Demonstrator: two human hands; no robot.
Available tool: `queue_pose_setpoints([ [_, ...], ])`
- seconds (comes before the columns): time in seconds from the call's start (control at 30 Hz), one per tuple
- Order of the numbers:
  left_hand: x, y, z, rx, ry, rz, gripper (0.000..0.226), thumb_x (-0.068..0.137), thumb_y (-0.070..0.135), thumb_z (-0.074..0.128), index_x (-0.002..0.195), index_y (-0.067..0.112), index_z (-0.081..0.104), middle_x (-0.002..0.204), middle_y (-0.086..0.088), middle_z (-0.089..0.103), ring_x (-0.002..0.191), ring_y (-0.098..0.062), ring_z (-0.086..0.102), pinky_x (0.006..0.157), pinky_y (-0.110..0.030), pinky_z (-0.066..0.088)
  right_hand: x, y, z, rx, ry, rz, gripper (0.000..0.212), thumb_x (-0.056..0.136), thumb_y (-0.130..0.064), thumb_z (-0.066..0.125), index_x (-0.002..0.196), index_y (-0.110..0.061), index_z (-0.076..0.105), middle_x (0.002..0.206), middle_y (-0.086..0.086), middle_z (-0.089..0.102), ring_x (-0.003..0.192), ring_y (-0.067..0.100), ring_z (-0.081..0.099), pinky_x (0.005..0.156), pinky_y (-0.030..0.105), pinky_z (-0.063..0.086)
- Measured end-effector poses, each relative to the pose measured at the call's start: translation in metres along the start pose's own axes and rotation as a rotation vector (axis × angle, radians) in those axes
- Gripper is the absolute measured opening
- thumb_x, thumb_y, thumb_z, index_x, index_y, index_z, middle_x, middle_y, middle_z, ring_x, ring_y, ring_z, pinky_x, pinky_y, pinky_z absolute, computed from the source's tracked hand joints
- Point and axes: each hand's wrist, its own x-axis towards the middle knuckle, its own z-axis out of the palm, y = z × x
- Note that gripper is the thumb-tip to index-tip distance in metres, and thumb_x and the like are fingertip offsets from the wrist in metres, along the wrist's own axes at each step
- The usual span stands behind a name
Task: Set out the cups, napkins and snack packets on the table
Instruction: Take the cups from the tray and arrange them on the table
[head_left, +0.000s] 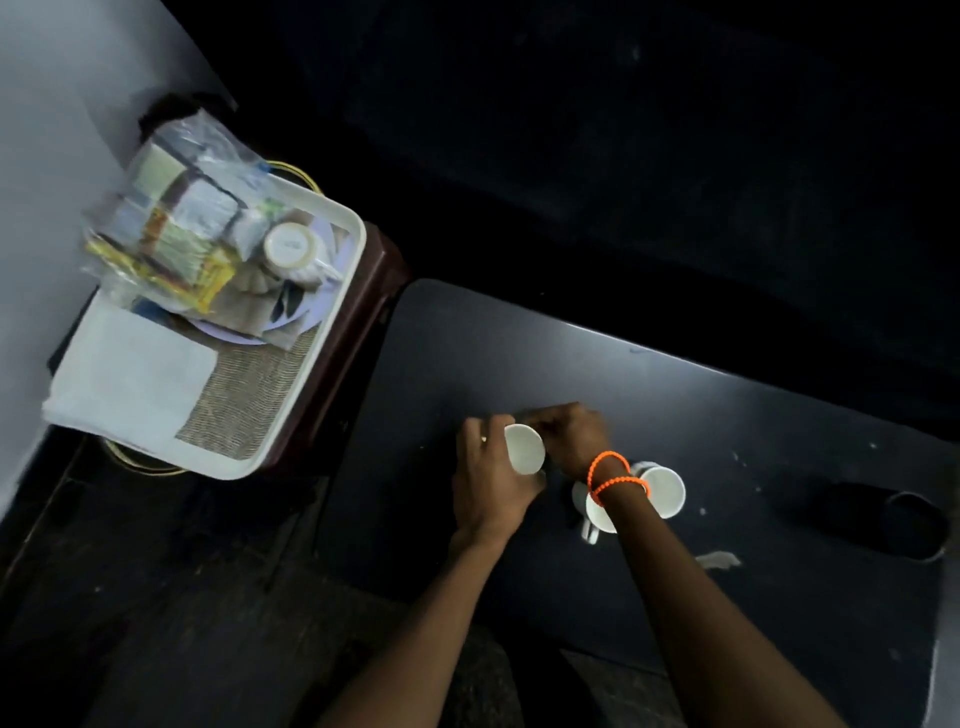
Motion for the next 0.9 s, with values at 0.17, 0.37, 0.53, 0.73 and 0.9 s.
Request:
queue_pose_setpoints([
  [0.17, -0.013, 0.007, 0.027, 0.035, 0.006, 0.032, 0.071, 0.064, 0.030, 0.092, 0.124, 0.027, 0.055, 0.123, -0.001, 0.048, 0.115, -0.024, 0.055, 0.080, -0.038, 0.059, 0.001, 0.022, -0.010, -0.056, 0.014, 0.021, 0.020, 0.091, -0.008, 0.070, 0.101, -0.019, 0.083, 0.107, 0.002, 0.080, 0.099, 0.013, 0.071, 0.078, 0.006, 0.038],
  [0.37, -0.020, 0.020, 0.041, -0.002, -0.040, 0.089, 0.065, 0.073, 0.014, 0.088, 0.132, 0.020, 0.062, 0.122, -0.007, 0.052, 0.113, -0.028, 0.056, 0.092, -0.038, 0.054, -0.001, 0.047, -0.024, -0.064, 0.024, 0.062, 0.030, 0.090, 0.002, 0.064, 0.102, -0.019, 0.083, 0.111, 0.001, 0.079, 0.104, 0.019, 0.071, 0.088, 0.017, 0.044],
  [0.53, -0.021, 0.027, 0.045, 0.025, -0.075, 0.093, 0.072, 0.074, 0.005, 0.084, 0.139, 0.023, 0.058, 0.126, -0.006, 0.050, 0.117, -0.028, 0.056, 0.098, -0.041, 0.054, -0.004, 0.059, -0.031, -0.022, 0.043, 0.085, 0.024, 0.092, -0.002, 0.067, 0.104, -0.016, 0.082, 0.112, 0.002, 0.079, 0.100, 0.017, 0.071, 0.091, 0.020, 0.048],
  [0.73, -0.016, 0.030, 0.044, 0.046, -0.138, 0.151, 0.089, 0.074, 0.000, 0.080, 0.151, 0.027, 0.047, 0.135, -0.002, 0.048, 0.127, -0.025, 0.051, 0.104, -0.038, 0.052, -0.005, 0.062, -0.037, -0.007, 0.019, 0.103, 0.020, 0.092, -0.003, 0.069, 0.102, -0.014, 0.081, 0.109, 0.004, 0.079, 0.100, 0.023, 0.073, 0.095, 0.038, 0.059],
  [0.9, -0.014, 0.023, 0.034, 0.022, -0.216, 0.195, 0.097, 0.075, -0.004, 0.078, 0.156, 0.030, 0.039, 0.139, 0.002, 0.043, 0.129, -0.019, 0.050, 0.103, -0.029, 0.053, 0.004, 0.059, -0.043, -0.068, 0.037, 0.177, 0.028, 0.091, 0.004, 0.064, 0.103, -0.013, 0.082, 0.107, 0.006, 0.080, 0.102, 0.023, 0.073, 0.091, 0.019, 0.047],
])
